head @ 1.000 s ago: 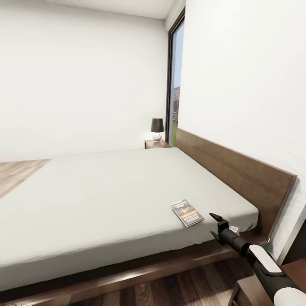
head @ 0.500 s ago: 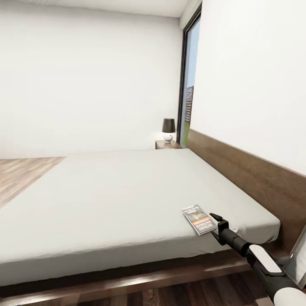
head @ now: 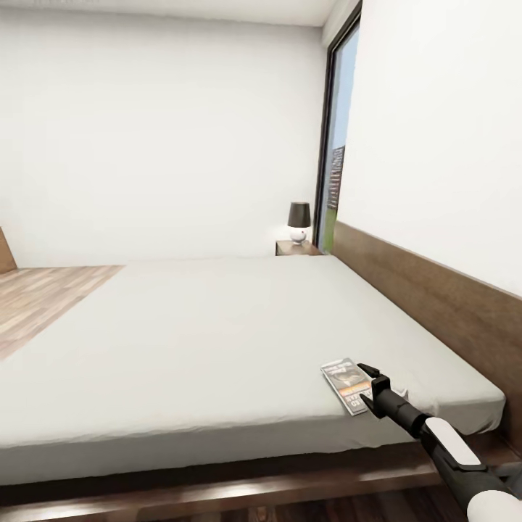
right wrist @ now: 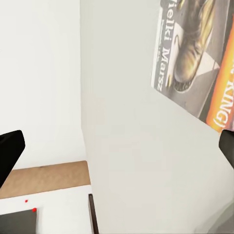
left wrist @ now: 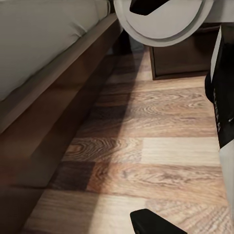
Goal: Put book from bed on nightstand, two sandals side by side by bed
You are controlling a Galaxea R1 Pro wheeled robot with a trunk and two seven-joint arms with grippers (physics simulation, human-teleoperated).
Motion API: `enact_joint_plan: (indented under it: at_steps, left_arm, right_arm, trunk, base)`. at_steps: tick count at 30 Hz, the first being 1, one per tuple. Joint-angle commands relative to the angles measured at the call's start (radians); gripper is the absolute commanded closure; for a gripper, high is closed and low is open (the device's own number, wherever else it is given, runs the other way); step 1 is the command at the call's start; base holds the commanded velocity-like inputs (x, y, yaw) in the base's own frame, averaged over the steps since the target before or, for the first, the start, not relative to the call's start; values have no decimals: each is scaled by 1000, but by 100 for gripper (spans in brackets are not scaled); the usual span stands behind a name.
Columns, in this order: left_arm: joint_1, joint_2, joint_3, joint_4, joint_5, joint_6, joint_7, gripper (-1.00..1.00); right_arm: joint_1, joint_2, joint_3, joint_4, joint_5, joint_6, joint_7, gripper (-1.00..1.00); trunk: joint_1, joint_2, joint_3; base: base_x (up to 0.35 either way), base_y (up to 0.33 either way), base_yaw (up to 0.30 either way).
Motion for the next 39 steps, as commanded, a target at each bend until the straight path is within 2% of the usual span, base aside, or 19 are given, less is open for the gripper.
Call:
enact_joint_plan:
  at_steps: [1,15,39]
  left_arm:
    - [-1,0,-8,0,7,-6,-2,-100]
    - [-1,0,-8,-1,7,-6,-1,-100]
    - [-1,0,-7,0,7,-5,3,-100]
  right_arm:
    - [-1,0,-2,1,-2,6,1,-100]
    - [0,-2,-6,1,-4,6,2,-100]
    - [-1,-1,-8,2,-10,5,-8,-100]
  trunk:
    - [0,0,-1]
    - [0,0,-1]
    - [0,0,-1]
  base:
    - [94,-101,25]
    - [90,-86,6]
    - [8,-5,0]
